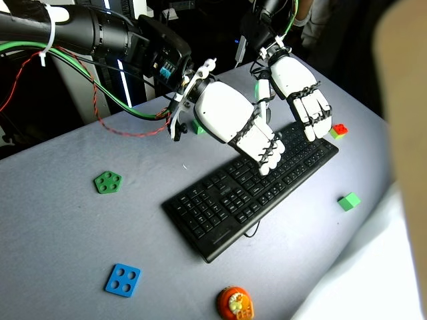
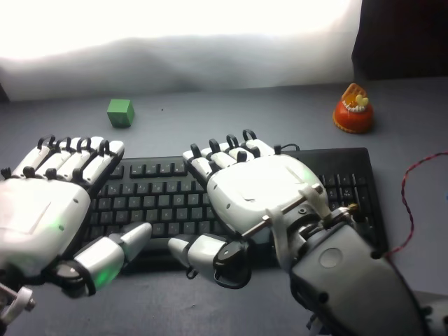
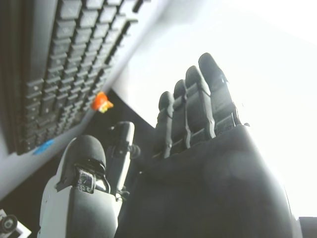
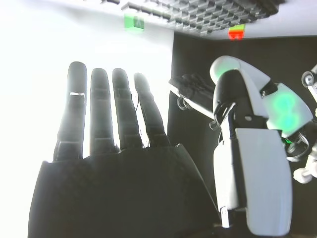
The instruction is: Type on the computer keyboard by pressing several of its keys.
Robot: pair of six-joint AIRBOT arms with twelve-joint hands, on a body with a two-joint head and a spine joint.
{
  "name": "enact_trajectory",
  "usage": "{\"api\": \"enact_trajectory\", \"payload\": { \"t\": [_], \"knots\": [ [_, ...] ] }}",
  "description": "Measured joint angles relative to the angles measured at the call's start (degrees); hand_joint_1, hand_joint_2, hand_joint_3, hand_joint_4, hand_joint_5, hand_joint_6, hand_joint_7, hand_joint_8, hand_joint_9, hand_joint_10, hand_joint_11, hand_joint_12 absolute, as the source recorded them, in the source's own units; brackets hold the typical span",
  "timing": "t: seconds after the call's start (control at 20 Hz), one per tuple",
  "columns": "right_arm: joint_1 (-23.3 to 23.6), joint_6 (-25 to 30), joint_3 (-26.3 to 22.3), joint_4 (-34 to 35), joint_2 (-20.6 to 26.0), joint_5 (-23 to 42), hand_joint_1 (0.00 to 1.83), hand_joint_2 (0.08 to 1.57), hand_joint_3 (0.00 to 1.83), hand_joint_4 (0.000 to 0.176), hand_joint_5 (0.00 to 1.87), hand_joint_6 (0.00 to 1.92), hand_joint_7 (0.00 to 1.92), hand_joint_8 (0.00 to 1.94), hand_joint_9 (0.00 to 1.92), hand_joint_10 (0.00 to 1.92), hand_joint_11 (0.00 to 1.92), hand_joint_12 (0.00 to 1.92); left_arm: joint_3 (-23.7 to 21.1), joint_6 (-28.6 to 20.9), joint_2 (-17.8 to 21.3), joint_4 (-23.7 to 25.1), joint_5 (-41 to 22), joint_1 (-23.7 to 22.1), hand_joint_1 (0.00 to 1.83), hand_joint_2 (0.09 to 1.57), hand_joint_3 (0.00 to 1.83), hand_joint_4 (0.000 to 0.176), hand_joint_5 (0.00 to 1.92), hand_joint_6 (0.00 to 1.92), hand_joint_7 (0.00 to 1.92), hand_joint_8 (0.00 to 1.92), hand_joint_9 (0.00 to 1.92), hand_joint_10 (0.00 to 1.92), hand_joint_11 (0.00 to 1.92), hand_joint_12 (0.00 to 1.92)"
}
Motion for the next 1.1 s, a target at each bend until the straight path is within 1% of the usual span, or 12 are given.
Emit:
{"api": "enact_trajectory", "payload": {
  "t": [0.2,0.25,0.45,0.5,0.7,0.75,0.8,0.85,0.95,1.0,1.05,1.1],
  "knots": [
    [-0.4,-0.6,2.9,0.0,-2.1,0.0,0.48,1.27,0.02,0.0,0.18,0.02,0.21,0.01,0.18,0.01,0.0,0.55,0.8,-1.2,-3.8,-0.2,-3.1,3.1,0.28,1.29,0.0,0.0,0.19,0.01,0.18,0.0,0.18,0.01,0.0,0.58],
    [-0.6,-1.5,3.9,0.0,-3.0,0.1,0.63,1.27,0.01,0.0,0.18,0.01,0.2,0.0,0.18,0.0,0.0,0.51,1.4,-1.6,-5.4,-0.2,-3.7,3.7,0.26,1.29,0.0,0.0,0.19,0.0,0.17,0.0,0.17,0.0,0.0,0.57],
    [-0.6,-1.6,5.0,2.0,-4.9,-0.6,0.76,1.27,0.01,0.0,0.14,0.0,0.16,0.0,0.17,0.0,0.0,0.57,3.1,-1.9,-8.3,-0.2,-4.5,4.5,0.31,1.3,0.0,0.0,0.18,0.0,0.14,0.0,0.15,0.0,0.0,0.55],
    [-0.6,-2.1,7.6,2.7,-6.6,-1.6,0.79,1.26,0.0,0.0,0.17,0.01,0.18,0.01,0.19,0.01,0.0,0.64,4.3,-1.6,-10.2,-0.2,-4.5,4.8,0.31,1.31,0.0,0.0,0.16,0.0,0.13,0.0,0.14,0.0,0.0,0.52],
    [-0.8,-2.6,10.8,3.6,-8.3,-2.8,0.79,1.25,0.0,0.0,0.19,0.02,0.19,0.01,0.19,0.01,0.0,0.65,5.4,-0.3,-10.8,-0.1,-4.7,4.8,0.31,1.3,0.0,0.0,0.18,0.0,0.16,0.0,0.16,0.0,0.0,0.56],
    [-1.0,-2.6,11.3,3.6,-8.7,-2.9,0.78,1.24,0.0,0.0,0.17,0.01,0.2,0.0,0.21,0.01,0.0,0.73,5.7,-0.2,-10.9,-0.2,-4.5,4.8,0.34,1.3,0.0,0.0,0.2,0.01,0.16,0.0,0.18,0.01,0.0,0.6],
    [-1.1,-2.7,12.1,4.0,-9.1,-3.1,0.72,1.26,0.01,0.0,0.15,0.0,0.19,0.0,0.2,0.01,0.0,0.72,6.0,0.1,-10.9,-0.4,-4.3,4.8,0.36,1.3,0.0,0.0,0.25,0.02,0.18,0.01,0.18,0.0,0.0,0.57],
    [-1.2,-2.7,12.5,3.8,-9.4,-3.2,0.73,1.26,0.0,0.0,0.19,0.01,0.23,0.01,0.21,0.01,0.0,0.65,6.3,0.2,-10.9,-0.2,-4.2,4.8,0.36,1.3,0.0,0.0,0.31,0.02,0.21,0.01,0.19,0.0,0.0,0.59],
    [-1.2,-2.9,13.1,3.6,-10.1,-3.2,0.73,1.26,0.0,0.0,0.2,0.02,0.23,0.01,0.21,0.01,0.0,0.64,6.6,0.3,-11.0,-0.2,-4.1,4.9,0.36,1.3,0.0,0.0,0.32,0.02,0.22,0.01,0.19,0.0,0.0,0.6],
    [-1.2,-3.0,13.3,3.5,-10.4,-3.1,0.69,1.28,0.01,0.0,0.4,0.09,0.31,0.02,0.24,0.01,0.0,0.57,6.7,0.3,-11.0,-0.2,-4.1,4.9,0.34,1.31,0.0,0.0,0.42,0.03,0.25,0.0,0.2,0.0,0.0,0.58],
    [-1.2,-3.0,13.4,3.4,-10.6,-3.1,0.66,1.29,0.01,0.0,0.54,0.11,0.33,0.01,0.25,0.01,0.0,0.53,7.1,0.3,-11.4,-0.2,-4.0,4.9,0.34,1.31,0.0,0.0,0.45,0.04,0.25,0.0,0.2,0.0,0.0,0.58],
    [-1.2,-3.0,13.4,3.2,-10.8,-2.9,0.69,1.29,0.01,0.0,0.57,0.1,0.37,0.01,0.28,0.02,0.0,0.62,7.1,0.3,-11.4,-0.2,-3.9,4.9,0.34,1.32,0.0,0.0,0.46,0.03,0.27,0.01,0.21,0.01,0.0,0.53]
  ]
}}
